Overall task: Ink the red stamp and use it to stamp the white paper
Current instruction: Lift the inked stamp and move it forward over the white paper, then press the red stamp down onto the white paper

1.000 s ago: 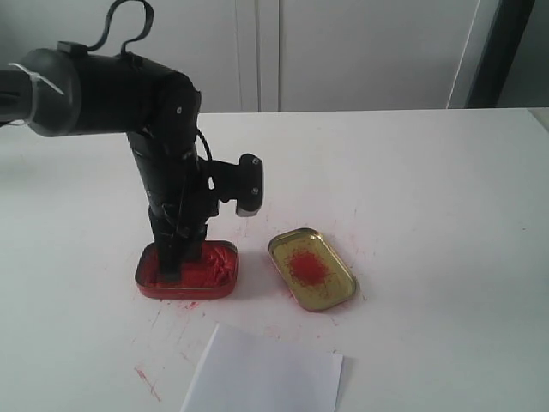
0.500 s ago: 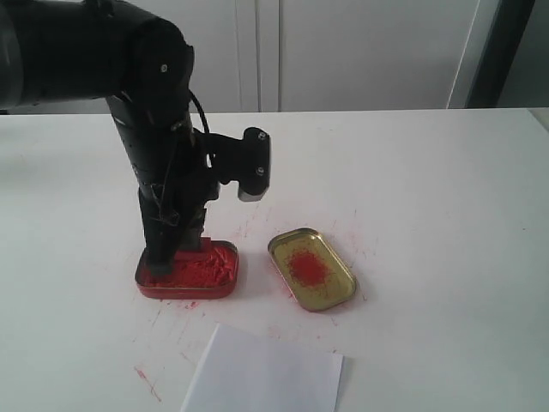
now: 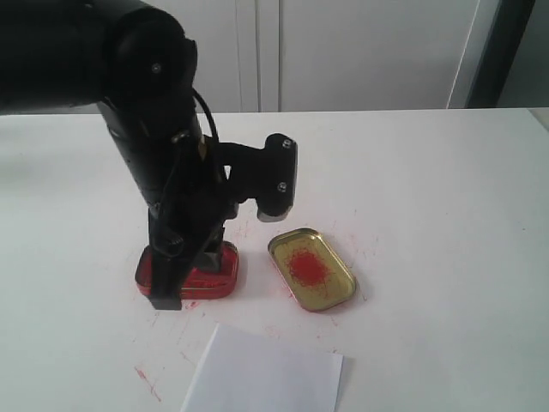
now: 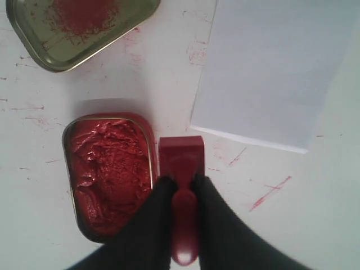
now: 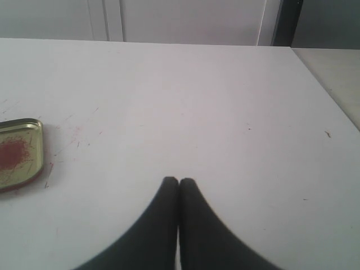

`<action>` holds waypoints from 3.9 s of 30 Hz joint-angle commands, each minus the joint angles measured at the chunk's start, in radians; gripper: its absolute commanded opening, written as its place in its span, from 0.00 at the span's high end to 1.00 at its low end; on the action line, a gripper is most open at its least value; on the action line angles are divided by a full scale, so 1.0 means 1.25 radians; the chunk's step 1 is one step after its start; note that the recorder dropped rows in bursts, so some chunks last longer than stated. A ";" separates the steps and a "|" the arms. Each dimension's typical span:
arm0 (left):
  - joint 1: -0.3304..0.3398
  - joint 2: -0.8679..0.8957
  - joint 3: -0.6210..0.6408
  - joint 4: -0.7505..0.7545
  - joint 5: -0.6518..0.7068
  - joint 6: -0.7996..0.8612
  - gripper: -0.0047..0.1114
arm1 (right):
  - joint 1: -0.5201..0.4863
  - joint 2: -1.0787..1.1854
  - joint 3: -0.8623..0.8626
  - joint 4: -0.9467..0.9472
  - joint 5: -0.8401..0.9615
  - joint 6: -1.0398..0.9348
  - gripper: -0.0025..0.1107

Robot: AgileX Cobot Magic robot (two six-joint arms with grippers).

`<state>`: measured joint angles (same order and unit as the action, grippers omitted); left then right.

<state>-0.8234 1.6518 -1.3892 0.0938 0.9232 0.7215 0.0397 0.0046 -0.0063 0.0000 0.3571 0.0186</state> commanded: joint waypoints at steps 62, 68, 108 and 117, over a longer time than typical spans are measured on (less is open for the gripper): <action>-0.003 0.165 0.143 -0.239 -0.182 0.118 0.96 | 0.000 -0.004 0.005 0.000 -0.011 0.002 0.98; -0.003 0.214 0.143 -0.232 -0.177 0.118 0.96 | 0.000 -0.004 0.005 0.000 -0.011 0.002 0.98; -0.003 0.172 0.143 -0.226 -0.156 0.117 0.96 | 0.000 -0.004 0.005 0.000 -0.011 0.004 0.98; -0.003 0.130 0.142 -0.216 -0.156 0.117 0.96 | 0.000 -0.004 0.005 0.000 -0.011 0.018 0.98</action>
<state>-0.8234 1.8397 -1.2164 -0.1742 0.7046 0.8728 0.0397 0.0046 -0.0063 0.0000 0.3571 0.0377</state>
